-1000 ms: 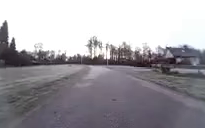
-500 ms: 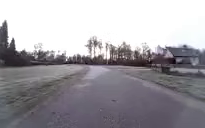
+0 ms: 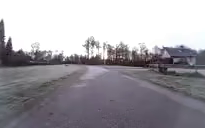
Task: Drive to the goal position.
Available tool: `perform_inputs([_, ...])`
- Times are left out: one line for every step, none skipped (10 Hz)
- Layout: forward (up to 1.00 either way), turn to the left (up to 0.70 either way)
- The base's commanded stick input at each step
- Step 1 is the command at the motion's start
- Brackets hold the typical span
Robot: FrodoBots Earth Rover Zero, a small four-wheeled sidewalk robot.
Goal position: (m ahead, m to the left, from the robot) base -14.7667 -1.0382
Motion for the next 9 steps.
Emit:
perform_inputs([0.00,-1.00])
perform_inputs([0.00,-1.00])
perform_inputs([0.00,-1.00])
perform_inputs([0.00,-1.00])
perform_inputs([0.00,-1.00])
perform_inputs([0.00,-1.00])
perform_inputs([0.00,-1.00])
perform_inputs([0.00,-1.00])
perform_inputs([0.00,-1.00])
